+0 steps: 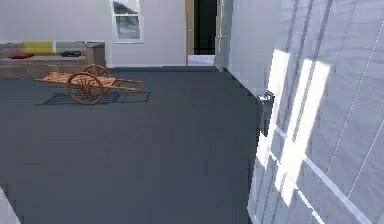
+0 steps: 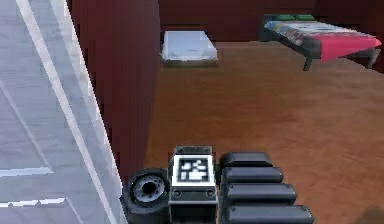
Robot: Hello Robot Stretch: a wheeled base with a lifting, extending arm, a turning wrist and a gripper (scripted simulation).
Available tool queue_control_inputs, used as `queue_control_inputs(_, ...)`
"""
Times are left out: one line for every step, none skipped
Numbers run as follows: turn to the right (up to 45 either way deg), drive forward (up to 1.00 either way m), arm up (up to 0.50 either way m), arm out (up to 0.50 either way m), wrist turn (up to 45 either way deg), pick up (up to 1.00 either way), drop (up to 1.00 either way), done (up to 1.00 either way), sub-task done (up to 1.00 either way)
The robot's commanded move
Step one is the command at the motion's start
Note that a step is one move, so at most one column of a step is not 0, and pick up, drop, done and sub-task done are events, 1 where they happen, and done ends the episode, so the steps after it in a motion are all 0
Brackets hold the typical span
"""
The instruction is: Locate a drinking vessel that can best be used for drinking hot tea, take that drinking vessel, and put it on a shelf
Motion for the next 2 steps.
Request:
queue_control_inputs(0.0,1.00,0.00,0.00,0.0,0.00,0.00,0.00,0.00)
queue_control_inputs(9.0,0.00,0.00,0.00,0.0,0.00,0.00,0.00,0.00)
